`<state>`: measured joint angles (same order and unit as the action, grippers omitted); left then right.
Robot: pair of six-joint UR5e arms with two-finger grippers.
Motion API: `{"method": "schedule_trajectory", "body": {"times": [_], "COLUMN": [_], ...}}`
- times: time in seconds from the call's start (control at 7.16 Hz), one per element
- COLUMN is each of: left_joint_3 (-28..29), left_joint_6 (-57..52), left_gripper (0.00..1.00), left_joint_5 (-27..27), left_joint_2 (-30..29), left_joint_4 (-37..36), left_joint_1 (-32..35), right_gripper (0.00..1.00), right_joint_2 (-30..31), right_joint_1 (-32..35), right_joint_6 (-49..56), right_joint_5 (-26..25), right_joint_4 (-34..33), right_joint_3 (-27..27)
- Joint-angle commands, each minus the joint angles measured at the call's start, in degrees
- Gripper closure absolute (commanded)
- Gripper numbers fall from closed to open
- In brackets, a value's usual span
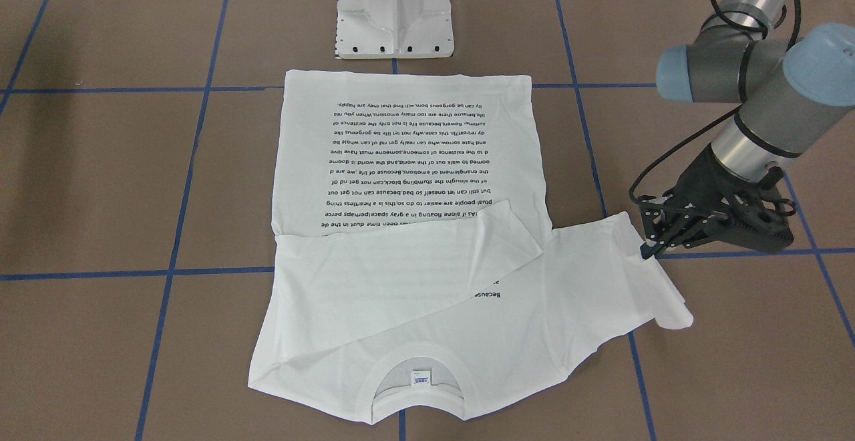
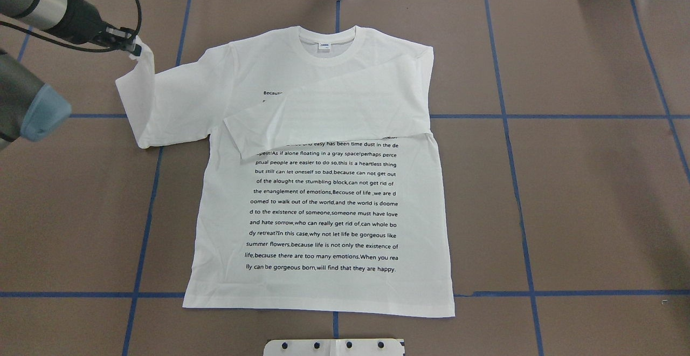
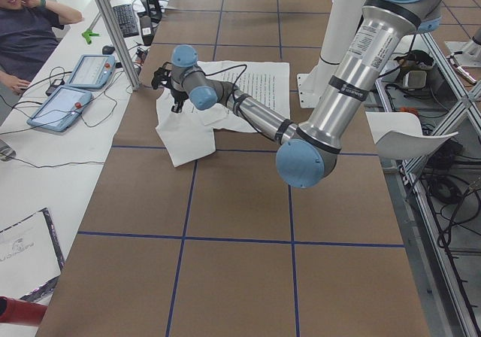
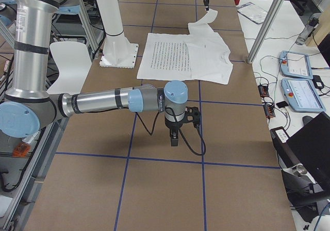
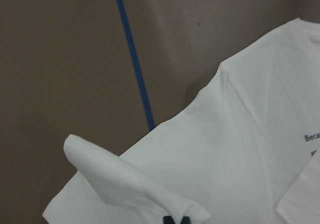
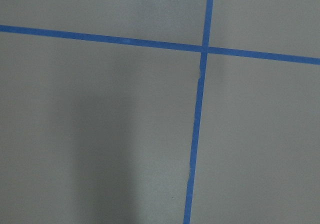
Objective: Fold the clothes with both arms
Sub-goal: 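Lift the held sleeve and carry it across the shirt with the left gripper, then lay the sleeve across the chest, open the left gripper and withdraw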
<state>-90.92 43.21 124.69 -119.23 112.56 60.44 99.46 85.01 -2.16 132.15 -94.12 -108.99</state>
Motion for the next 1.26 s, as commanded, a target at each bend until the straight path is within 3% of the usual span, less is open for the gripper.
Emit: {"method": "schedule_trajectory", "body": {"times": [0.0, 0.42, 1.12], "left_joint_3": [0.3, 0.0, 0.4], "left_joint_6": [6.1, 10.2, 9.7], "left_gripper": [1.00, 1.00, 1.00], "left_joint_5": [1.2, 0.9, -2.3], "left_joint_2": [-6.7, -12.1, -14.5], "left_joint_4": [-1.8, -0.8, 4.4], "left_joint_1": [-1.9, -8.6, -18.9], "right_gripper": [0.00, 0.00, 0.00], "right_joint_2": [-0.1, -0.1, 0.5], "right_joint_1": [0.1, 0.3, 0.3], "right_joint_6": [0.0, 0.0, 0.0], "right_joint_5": [0.0, 0.3, 0.4], "right_joint_4": [0.0, 0.0, 0.0], "right_joint_3": [0.1, 0.2, 0.1]}}
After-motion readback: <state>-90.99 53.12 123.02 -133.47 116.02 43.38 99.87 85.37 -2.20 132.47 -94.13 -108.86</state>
